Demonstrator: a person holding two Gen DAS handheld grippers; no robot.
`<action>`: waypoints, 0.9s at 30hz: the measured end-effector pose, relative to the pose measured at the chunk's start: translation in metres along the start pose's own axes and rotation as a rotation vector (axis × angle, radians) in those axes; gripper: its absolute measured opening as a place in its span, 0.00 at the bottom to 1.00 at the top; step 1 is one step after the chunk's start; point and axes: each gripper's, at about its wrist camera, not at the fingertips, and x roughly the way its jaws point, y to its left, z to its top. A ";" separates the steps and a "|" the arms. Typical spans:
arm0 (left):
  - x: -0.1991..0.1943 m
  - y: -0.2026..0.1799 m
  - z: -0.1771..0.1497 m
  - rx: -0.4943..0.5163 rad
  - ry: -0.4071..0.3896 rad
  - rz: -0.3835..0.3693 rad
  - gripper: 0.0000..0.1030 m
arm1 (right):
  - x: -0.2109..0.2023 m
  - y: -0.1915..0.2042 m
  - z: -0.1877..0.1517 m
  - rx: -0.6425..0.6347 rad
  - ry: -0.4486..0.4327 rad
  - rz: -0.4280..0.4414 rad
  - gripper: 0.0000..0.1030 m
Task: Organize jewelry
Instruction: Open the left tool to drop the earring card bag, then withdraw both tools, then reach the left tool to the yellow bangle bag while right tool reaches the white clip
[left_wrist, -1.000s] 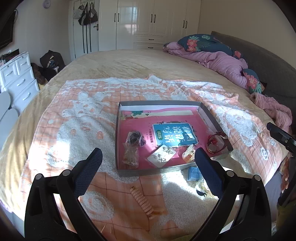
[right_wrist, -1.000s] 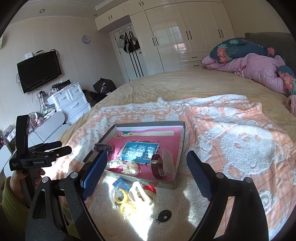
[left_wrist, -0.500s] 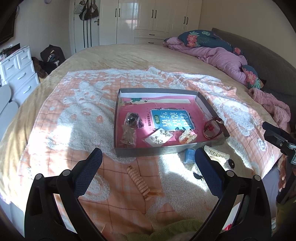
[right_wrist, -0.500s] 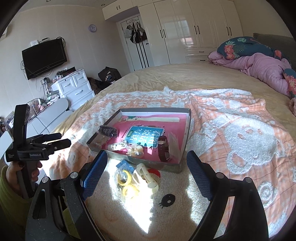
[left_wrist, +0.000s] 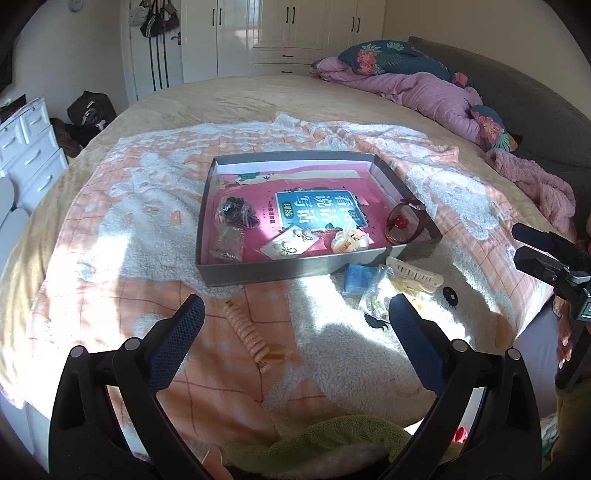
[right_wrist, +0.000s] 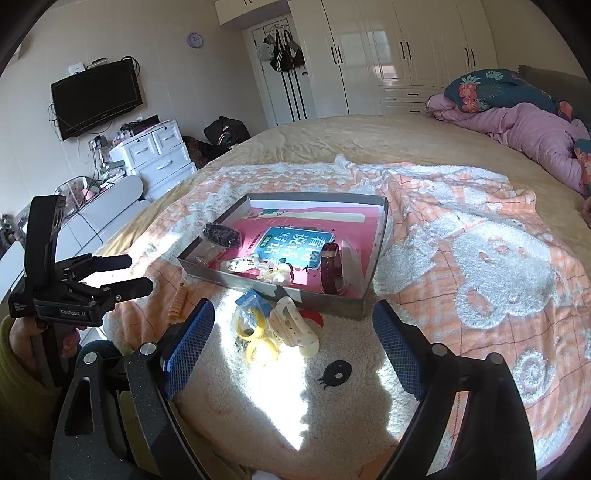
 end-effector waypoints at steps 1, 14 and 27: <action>0.001 -0.003 -0.001 0.004 0.005 -0.005 0.91 | 0.000 -0.001 -0.001 -0.001 0.005 0.002 0.84; 0.029 -0.049 -0.019 0.069 0.091 -0.084 0.91 | 0.009 -0.016 -0.021 -0.011 0.074 0.002 0.84; 0.073 -0.083 -0.021 0.213 0.172 -0.098 0.91 | 0.047 -0.033 -0.031 -0.043 0.184 0.026 0.84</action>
